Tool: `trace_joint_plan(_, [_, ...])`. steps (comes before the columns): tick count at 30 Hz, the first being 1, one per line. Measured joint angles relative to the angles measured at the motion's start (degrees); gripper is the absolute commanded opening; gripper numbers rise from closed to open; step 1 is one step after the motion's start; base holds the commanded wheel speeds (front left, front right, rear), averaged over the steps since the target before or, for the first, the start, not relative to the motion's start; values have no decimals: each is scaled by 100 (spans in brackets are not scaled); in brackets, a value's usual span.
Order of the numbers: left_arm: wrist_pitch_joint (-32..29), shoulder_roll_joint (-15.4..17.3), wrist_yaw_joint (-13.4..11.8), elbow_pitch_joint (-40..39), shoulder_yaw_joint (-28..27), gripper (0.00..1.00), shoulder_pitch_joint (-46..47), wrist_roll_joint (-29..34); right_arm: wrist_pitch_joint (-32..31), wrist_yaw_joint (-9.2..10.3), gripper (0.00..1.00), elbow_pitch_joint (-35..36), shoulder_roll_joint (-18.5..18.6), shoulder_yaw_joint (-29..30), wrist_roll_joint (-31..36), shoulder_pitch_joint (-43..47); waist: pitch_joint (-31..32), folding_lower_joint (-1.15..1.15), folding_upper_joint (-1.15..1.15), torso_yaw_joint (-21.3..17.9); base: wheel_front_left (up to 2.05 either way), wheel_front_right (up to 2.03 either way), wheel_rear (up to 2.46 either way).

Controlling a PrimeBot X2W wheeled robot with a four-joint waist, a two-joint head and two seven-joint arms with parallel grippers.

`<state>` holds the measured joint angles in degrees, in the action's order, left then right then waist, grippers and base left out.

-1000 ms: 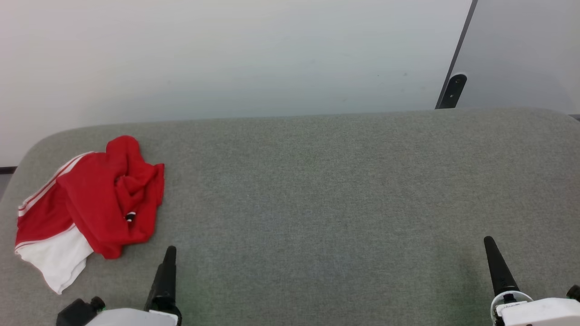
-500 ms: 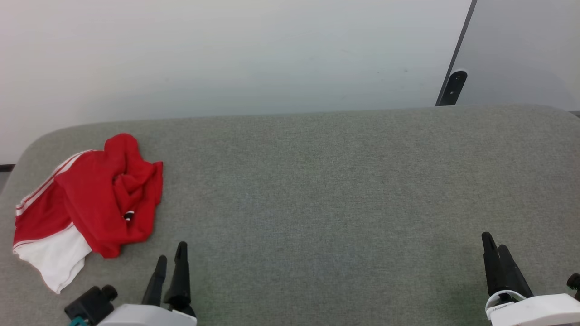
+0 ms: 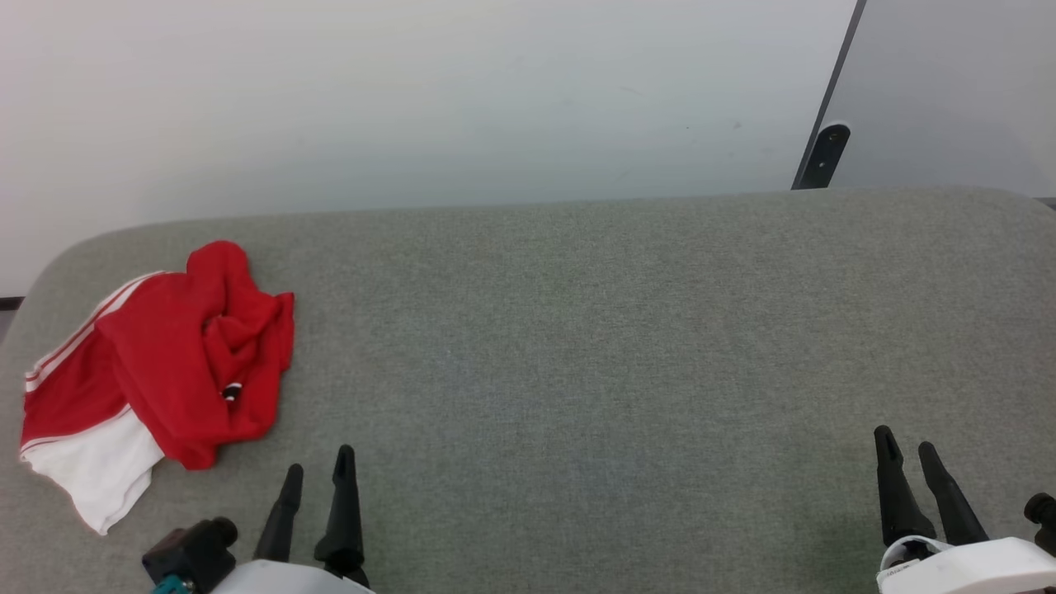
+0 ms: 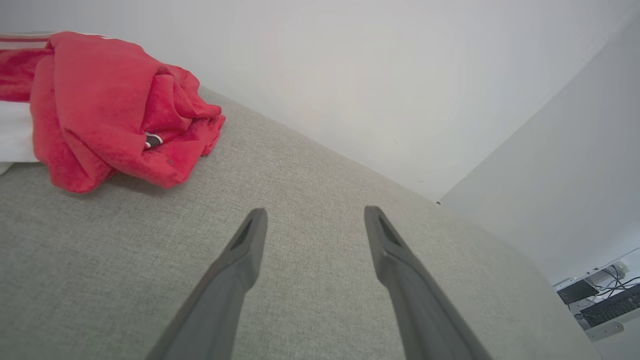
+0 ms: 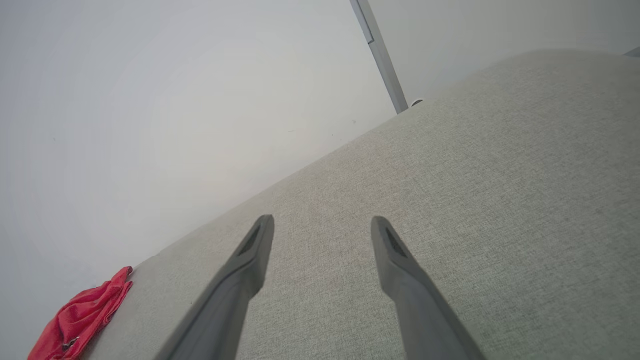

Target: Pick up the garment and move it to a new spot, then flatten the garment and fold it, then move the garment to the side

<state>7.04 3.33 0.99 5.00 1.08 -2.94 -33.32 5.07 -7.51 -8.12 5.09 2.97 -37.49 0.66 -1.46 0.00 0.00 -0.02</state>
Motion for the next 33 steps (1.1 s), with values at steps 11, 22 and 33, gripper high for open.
trace_joint_plan(11, [165,90,-168,-122,201,100,-99,695,101,0,100,74,1,-24,956,26,1,0,0,-3,0,0,0])
trace_joint_plan(22, [316,145,-321,-159,315,100,-202,1287,200,0,100,145,-3,5,1713,115,14,0,0,-5,0,0,0])
trace_joint_plan(33, [460,165,-378,-165,360,100,-325,1746,353,0,100,257,-26,20,2257,202,39,0,0,-24,0,0,0])
